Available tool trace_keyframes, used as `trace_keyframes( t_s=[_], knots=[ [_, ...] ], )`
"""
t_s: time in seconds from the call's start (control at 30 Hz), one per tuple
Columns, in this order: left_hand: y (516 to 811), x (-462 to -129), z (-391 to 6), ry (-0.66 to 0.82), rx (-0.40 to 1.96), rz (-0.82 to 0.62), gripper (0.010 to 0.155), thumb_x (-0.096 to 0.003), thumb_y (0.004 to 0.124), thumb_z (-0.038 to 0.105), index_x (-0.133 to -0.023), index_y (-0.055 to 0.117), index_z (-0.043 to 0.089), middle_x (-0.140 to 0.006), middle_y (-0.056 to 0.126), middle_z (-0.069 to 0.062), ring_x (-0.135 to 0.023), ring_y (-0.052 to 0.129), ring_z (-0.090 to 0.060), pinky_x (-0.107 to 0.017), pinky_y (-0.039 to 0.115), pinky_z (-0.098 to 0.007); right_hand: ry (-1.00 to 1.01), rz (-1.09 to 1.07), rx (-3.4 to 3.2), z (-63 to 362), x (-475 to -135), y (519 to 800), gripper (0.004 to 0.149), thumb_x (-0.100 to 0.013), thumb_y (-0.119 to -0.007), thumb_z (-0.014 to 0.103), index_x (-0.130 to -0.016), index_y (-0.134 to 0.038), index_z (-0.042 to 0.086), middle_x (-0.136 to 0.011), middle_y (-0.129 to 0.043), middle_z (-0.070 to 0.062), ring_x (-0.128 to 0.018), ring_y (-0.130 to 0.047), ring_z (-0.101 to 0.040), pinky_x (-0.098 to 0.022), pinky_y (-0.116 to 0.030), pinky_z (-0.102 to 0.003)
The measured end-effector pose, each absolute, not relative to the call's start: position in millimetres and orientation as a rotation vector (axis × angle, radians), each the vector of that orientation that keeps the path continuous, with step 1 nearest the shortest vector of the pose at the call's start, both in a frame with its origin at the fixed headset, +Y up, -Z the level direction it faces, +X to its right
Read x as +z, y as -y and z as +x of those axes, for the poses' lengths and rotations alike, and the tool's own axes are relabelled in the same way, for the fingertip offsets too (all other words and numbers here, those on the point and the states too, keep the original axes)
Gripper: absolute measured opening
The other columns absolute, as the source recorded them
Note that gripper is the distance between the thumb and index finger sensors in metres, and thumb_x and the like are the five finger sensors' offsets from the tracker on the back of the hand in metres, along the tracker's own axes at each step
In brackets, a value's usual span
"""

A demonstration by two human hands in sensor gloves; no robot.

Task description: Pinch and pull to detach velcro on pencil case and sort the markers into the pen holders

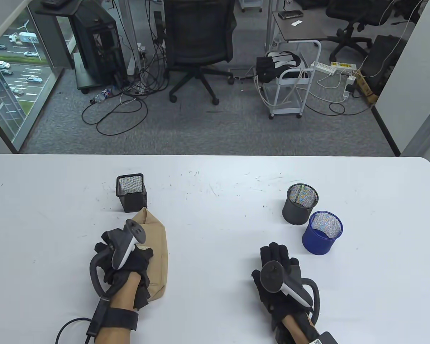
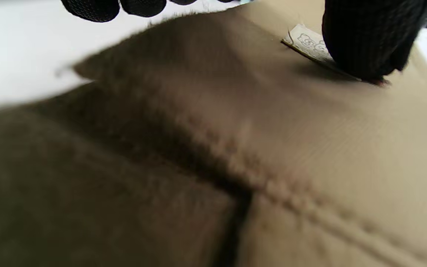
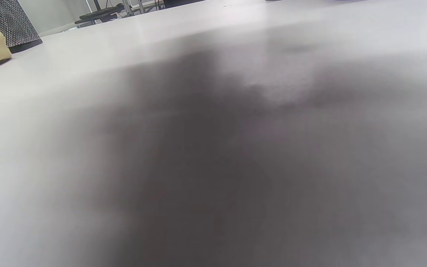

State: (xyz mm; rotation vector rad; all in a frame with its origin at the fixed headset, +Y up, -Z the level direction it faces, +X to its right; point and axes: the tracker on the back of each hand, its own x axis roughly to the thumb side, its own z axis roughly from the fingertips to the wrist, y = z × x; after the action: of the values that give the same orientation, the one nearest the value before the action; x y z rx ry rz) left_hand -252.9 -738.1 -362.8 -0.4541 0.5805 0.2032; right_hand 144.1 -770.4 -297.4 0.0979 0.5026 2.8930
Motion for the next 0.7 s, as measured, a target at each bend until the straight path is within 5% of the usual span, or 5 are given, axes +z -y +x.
trace_keyframes(
  t_s=[0.17, 0.23, 0.43, 0.53, 0.7],
  knots=[
    [758, -373, -278, -0.677, 0.361, -0.687, 0.124, -0.0315, 0.085, 0.071, -0.120, 0.030, 0.005, -0.126, 0.027, -0.030, -0.113, 0.030, -0.059, -0.077, 0.049, -0.070, -0.512, 0.096, 2.885, 145, -298, 770, 0.073, -0.053, -0.046, 0.049, -0.113, -0.016, 0.020, -0.121, -0.010, -0.009, -0.108, -0.007, -0.033, -0.074, -0.018, -0.056],
    [758, -373, -280, -0.692, 0.427, -0.671, 0.121, -0.0316, 0.087, 0.068, -0.120, 0.035, 0.005, -0.124, 0.022, -0.031, -0.112, 0.027, -0.060, -0.077, 0.048, -0.070, -0.518, 0.095, 2.883, 146, -298, 770, 0.073, -0.053, -0.046, 0.049, -0.113, -0.017, 0.020, -0.121, -0.010, -0.009, -0.108, -0.008, -0.033, -0.074, -0.018, -0.056],
    [744, -372, -269, -0.729, 0.427, -0.502, 0.090, -0.0326, 0.098, 0.055, -0.106, 0.066, 0.015, -0.121, 0.057, -0.026, -0.108, 0.059, -0.055, -0.071, 0.068, -0.063, -0.534, 0.088, 2.870, 148, -299, 770, 0.072, -0.053, -0.046, 0.049, -0.113, -0.017, 0.020, -0.121, -0.010, -0.009, -0.108, -0.008, -0.033, -0.074, -0.018, -0.056],
    [730, -368, -264, -0.699, 0.452, -0.435, 0.075, -0.0377, 0.097, 0.048, -0.103, 0.071, 0.020, -0.102, 0.089, -0.015, -0.084, 0.101, -0.035, -0.054, 0.090, -0.049, -0.532, 0.091, 2.866, 149, -299, 770, 0.072, -0.053, -0.046, 0.049, -0.113, -0.017, 0.020, -0.121, -0.010, -0.009, -0.108, -0.008, -0.033, -0.074, -0.018, -0.056],
    [701, -354, -250, -0.537, 0.694, -0.326, 0.067, -0.0422, 0.096, 0.041, -0.100, 0.075, 0.015, -0.085, 0.102, -0.010, -0.065, 0.111, -0.029, -0.042, 0.097, -0.040, -0.493, 0.110, 2.855, 150, -296, 766, 0.072, -0.053, -0.047, 0.048, -0.113, -0.018, 0.019, -0.121, -0.012, -0.010, -0.108, -0.009, -0.034, -0.074, -0.019, -0.056]
  ],
)
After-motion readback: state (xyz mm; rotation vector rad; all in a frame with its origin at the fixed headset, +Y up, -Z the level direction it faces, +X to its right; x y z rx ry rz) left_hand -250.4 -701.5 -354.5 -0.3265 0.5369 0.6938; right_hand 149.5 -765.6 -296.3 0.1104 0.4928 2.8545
